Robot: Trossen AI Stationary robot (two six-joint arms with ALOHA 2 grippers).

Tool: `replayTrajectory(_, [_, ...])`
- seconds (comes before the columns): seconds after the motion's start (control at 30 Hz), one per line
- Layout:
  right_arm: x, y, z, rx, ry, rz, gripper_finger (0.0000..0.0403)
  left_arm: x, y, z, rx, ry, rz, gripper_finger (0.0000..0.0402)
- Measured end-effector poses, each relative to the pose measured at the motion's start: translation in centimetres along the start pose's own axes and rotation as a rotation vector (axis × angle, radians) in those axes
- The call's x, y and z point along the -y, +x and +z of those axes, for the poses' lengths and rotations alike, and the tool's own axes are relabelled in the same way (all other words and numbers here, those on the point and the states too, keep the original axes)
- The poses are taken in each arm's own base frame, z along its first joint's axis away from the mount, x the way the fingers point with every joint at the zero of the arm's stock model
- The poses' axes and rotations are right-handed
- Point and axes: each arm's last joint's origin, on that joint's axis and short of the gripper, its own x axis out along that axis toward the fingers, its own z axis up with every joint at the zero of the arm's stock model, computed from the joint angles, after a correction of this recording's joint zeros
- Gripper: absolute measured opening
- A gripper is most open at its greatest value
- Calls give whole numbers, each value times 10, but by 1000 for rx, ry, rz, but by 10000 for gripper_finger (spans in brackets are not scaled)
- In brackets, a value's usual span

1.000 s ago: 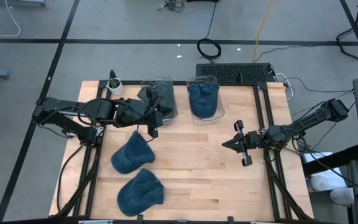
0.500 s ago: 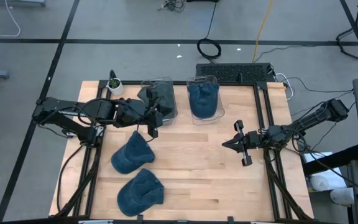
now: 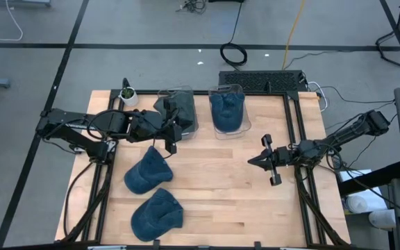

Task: Pick & Place hat
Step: Put the top blue cap into the right transparent bin

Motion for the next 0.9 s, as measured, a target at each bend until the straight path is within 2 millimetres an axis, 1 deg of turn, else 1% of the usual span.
replayTrajectory(0.43, [0, 0, 1, 14, -5, -1, 0, 0, 0, 0, 0, 0, 0, 42])
replayTrajectory(0.77, [1, -1, 13, 129, -105, -14, 0, 0, 0, 0, 0, 0, 0, 42])
replayTrajectory(0.9, [1, -1, 12, 125, -156, -17, 0, 0, 0, 0, 0, 0, 0, 42])
